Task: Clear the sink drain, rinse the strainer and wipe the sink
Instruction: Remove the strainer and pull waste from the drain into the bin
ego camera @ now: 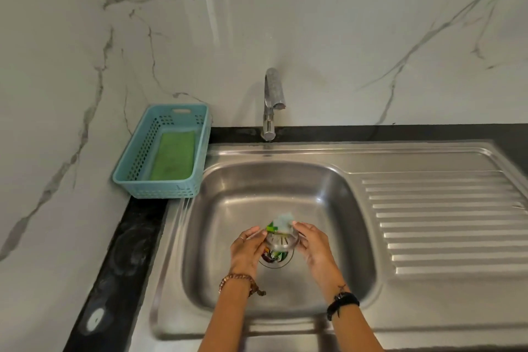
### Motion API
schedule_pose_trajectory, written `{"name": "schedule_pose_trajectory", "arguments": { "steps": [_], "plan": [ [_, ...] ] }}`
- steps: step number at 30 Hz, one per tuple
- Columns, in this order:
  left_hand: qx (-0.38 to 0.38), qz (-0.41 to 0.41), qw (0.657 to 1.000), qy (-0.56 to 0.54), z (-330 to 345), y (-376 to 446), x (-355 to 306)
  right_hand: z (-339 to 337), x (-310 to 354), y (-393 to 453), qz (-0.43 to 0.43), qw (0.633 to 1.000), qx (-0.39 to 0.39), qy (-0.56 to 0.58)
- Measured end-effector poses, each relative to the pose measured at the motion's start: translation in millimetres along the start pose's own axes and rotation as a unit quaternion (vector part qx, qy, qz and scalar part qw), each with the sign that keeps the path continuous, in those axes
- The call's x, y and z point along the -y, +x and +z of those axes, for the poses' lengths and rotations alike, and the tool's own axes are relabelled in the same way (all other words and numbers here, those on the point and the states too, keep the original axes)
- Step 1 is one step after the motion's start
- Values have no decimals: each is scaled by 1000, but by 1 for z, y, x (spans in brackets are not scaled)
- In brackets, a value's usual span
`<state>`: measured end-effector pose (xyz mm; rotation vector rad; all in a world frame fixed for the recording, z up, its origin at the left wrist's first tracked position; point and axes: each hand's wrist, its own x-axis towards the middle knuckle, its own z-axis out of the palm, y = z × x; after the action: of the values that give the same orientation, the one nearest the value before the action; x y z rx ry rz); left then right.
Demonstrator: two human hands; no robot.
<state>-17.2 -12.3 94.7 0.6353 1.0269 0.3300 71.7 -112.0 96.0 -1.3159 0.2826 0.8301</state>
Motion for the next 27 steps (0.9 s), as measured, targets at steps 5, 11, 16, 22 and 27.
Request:
{"name": "schedule_pose_trajectory", "arguments": {
  "steps": [5,11,16,22,27],
  "plan": [
    [17,-47,999,-18,-8,-4,3,-9,6,3,29,955,143,-260],
    [-3,-65,998,-26,-7,-3,9,-16,-1,23,4,948,57,-313],
    [-34,-69,997,-24,-12,-2,18,-19,-5,35,54,953,60,-292],
    [-37,-33,999,5,-3,-2,19,-30,12,32,89,977,97,-170],
    [8,32,995,96,52,-8,17,-57,53,28,-50,980,79,-176]
  ]
}}
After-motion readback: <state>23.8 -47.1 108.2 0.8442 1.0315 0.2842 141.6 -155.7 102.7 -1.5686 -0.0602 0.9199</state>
